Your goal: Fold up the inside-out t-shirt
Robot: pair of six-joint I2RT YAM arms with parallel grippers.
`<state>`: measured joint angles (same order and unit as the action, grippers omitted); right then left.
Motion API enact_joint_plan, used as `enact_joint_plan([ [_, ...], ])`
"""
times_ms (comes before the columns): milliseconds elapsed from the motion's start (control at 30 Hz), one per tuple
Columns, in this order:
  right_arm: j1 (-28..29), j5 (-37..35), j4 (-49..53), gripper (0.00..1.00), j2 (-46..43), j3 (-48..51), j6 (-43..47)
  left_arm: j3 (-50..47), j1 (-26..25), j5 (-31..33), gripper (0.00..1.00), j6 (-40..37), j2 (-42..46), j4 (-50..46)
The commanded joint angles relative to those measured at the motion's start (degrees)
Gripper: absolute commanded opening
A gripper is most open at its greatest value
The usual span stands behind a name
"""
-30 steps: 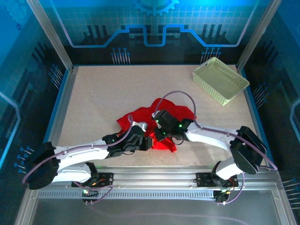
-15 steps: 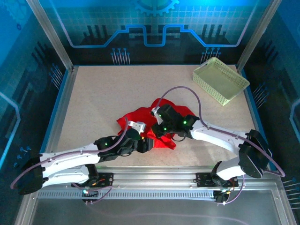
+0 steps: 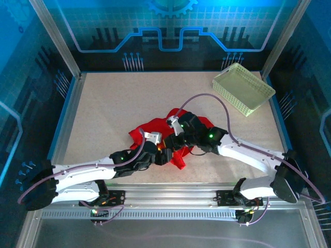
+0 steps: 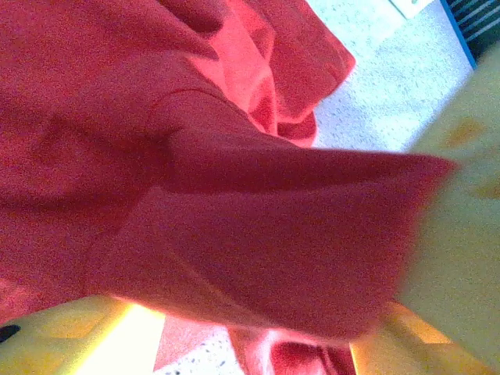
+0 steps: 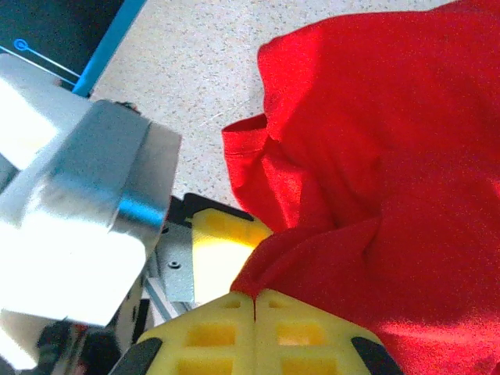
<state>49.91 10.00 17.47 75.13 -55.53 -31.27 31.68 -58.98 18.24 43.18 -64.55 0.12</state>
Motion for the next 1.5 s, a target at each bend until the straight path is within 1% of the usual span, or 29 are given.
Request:
enact_joint_plan([
  [0,0.4,3.2,-0.6,0.0,-2.1,-0.3,-0.8,0.2,0.8,3.2,0.59,0.8,-0.3,-0.3],
  [100,0.5,1.9,-0.3,0.0,-2.3,0.5,-0.7,0.9,1.4,2.8,0.47,0.1,-0.7,-0.5],
  [167,0.3,-1.7,1.2,0.0,-2.6,0.9,-0.4,0.8,1.4,2.1,0.38,-0.5,-0.4,-0.1],
  [267,-1.0,-6.4,3.3,0.0,-2.8,1.7,0.2,0.6,1.4,0.4,0.27,-1.3,-0.1,0.7],
  [400,-2.6,-5.7,2.4,0.0,-2.1,2.1,1.0,0.3,1.4,-0.9,0.12,-2.0,-0.2,0.8],
  [500,-2.7,-7.0,3.1,0.0,-1.5,1.7,1.3,0.1,1.4,-2.0,0.04,-2.2,-0.2,1.4],
  [533,-2.5,-7.8,3.5,0.02,-1.5,1.7,1.4,-0.1,1.4,-2.3,0.02,-2.2,-0.2,1.8],
  [567,-2.6,-8.8,4.2,0.08,-1.6,1.8,1.6,-0.3,1.4,-2.5,0.0,-2.2,-0.1,2.2],
  [600,-2.6,-9.7,4.8,0.12,-1.7,1.9,1.9,-0.6,1.4,-2.8,0.0,-2.2,0.1,2.8],
  [667,-2.1,-12.4,6.7,0.25,-2.6,2.4,3.0,-1.5,1.4,-4.7,0.0,-2.6,0.8,5.0],
  [767,-0.5,-12.9,7.3,0.42,-5.9,4.7,5.4,-2.1,1.6,-7.3,0.0,-3.4,1.2,6.7],
  [833,1.7,-13.7,6.6,0.49,-9.5,7.6,5.8,-2.6,1.8,-9.2,0.0,-3.6,1.2,8.1],
  [867,2.9,-14.4,6.4,0.5,-11.6,8.9,5.7,-2.8,2.0,-10.1,0.0,-3.5,1.3,9.0],
  [933,5.0,-15.0,5.9,0.49,-15.6,11.0,5.4,-3.1,2.4,-11.4,0.0,-3.1,1.3,10.0],
  [1000,6.9,-14.4,5.8,0.43,-18.8,12.5,4.6,-3.2,2.8,-11.9,0.0,-3.1,1.4,10.2],
  [1067,9.1,-13.7,5.9,0.38,-20.7,13.2,3.3,-3.2,3.3,-12.6,0.0,-3.1,1.3,10.9],
  [1133,11.3,-14.2,6.2,0.37,-21.0,13.3,2.0,-3.1,3.8,-13.3,0.0,-3.0,1.3,11.1],
  [1300,13.6,-9.8,-0.2,0.34,-17.8,15.4,-1.2,-2.8,4.0,-13.9,0.0,-2.9,0.9,11.2],
  [1367,13.6,-10.6,-2.3,0.34,-15.0,16.1,-2.5,-2.8,4.1,-13.9,0.0,-3.0,1.1,11.0],
  [1467,13.1,-13.9,-3.3,0.36,-11.3,16.0,-3.7,-2.9,4.1,-13.9,0.01,-2.9,1.5,10.9],
])
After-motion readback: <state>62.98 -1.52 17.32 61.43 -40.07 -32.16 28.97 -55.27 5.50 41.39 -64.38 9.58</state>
